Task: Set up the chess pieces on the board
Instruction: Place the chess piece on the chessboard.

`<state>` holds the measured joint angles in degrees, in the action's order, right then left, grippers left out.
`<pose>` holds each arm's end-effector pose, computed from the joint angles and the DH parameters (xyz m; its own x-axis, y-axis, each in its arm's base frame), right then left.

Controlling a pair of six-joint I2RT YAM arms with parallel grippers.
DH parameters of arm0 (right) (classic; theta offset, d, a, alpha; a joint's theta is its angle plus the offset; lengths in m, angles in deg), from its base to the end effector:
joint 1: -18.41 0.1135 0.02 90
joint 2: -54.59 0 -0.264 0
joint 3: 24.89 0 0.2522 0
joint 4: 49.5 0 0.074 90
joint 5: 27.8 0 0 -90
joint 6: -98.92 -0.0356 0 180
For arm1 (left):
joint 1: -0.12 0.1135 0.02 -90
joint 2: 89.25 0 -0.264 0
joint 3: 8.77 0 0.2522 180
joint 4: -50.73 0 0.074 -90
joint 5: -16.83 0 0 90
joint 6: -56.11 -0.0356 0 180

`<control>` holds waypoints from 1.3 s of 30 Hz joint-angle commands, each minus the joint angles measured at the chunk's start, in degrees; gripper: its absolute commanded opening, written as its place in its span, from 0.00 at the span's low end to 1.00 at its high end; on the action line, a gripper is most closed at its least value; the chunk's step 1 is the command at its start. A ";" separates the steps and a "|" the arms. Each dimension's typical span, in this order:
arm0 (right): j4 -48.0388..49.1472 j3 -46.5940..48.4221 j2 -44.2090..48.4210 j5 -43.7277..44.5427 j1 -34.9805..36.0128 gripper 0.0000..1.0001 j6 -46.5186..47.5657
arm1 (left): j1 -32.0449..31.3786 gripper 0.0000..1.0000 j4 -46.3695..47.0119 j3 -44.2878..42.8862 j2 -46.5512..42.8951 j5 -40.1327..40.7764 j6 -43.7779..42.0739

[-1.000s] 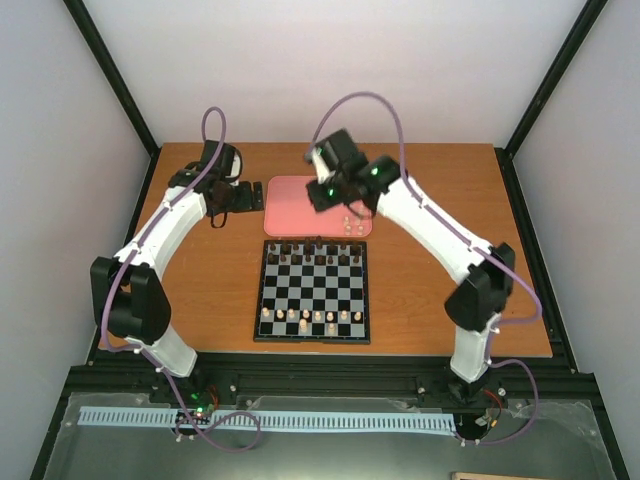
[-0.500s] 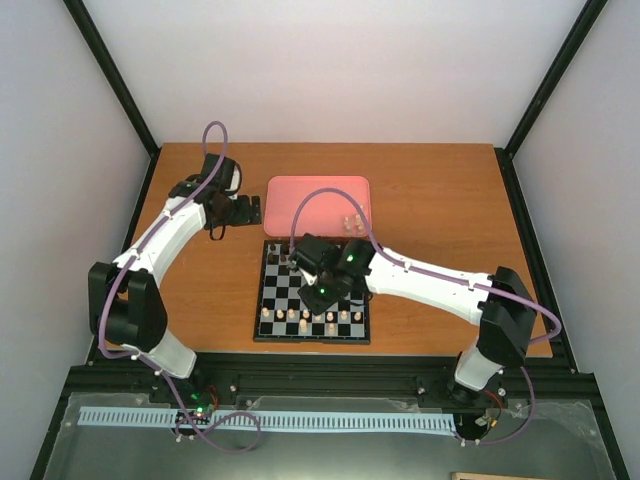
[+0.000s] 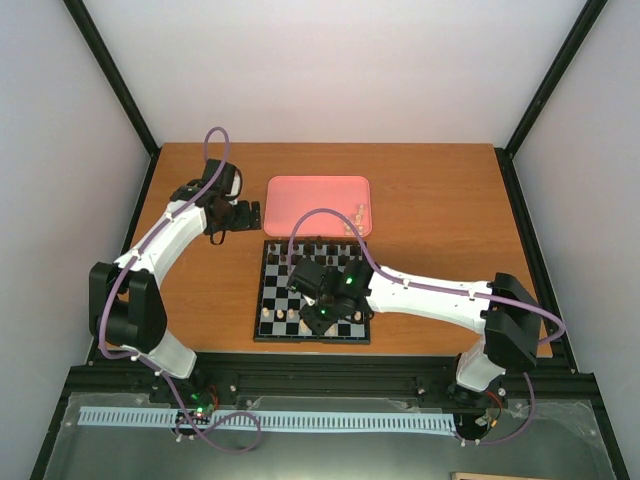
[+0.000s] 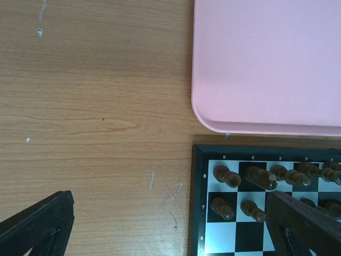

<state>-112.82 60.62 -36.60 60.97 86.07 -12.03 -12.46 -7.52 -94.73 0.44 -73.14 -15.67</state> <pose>0.1193 0.2923 0.2502 -0.6631 -0.6731 -0.3275 -0.7395 0.6570 0.1469 0.3140 -0.0701 0.2643 -0.8864 -0.1225 -0.4464 -0.0627 0.9872 -0.1464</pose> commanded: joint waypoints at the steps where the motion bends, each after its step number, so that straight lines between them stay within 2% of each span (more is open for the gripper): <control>1: 5.41 -4.04 0.93 2.02 0.54 0.15 -0.05 | 0.01 1.00 1.42 -0.05 -2.03 1.30 -0.24; 16: 12.86 -8.37 -1.16 3.95 0.81 0.15 2.18 | 0.02 1.00 1.75 -0.52 -0.33 1.46 -0.44; 39: 18.43 -13.70 -0.44 6.27 1.51 0.15 2.48 | 0.01 1.00 2.10 -0.48 0.38 1.50 -0.68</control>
<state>-96.76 47.61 -37.11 65.65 87.01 -10.13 -12.46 -6.36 -94.45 0.55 -72.07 -15.69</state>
